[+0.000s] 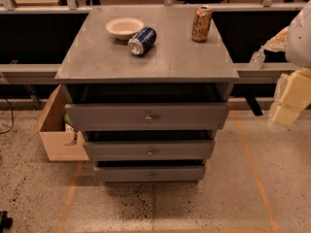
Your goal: Open top drawer
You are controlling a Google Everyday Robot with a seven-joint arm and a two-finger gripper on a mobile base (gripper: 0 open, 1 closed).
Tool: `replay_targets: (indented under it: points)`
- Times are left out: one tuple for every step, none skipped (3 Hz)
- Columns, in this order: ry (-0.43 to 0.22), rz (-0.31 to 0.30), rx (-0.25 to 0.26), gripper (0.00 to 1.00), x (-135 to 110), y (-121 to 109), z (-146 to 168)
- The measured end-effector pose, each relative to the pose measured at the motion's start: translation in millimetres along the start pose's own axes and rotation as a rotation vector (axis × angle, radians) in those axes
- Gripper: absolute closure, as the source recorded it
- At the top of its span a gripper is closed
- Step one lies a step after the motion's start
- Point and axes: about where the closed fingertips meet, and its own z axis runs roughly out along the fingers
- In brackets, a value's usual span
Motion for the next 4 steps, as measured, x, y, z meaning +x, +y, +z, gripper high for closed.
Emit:
replay_targets:
  points:
    - [0.000,0.000,0.000,0.00,0,0,0]
    - [0.019,-0.040,-0.052,0.00,2,1,20]
    - [0.010,-0.085,-0.108,0.00,-6,1,54]
    - [0.009,-0.151,-0.109,0.00,-20,5,86]
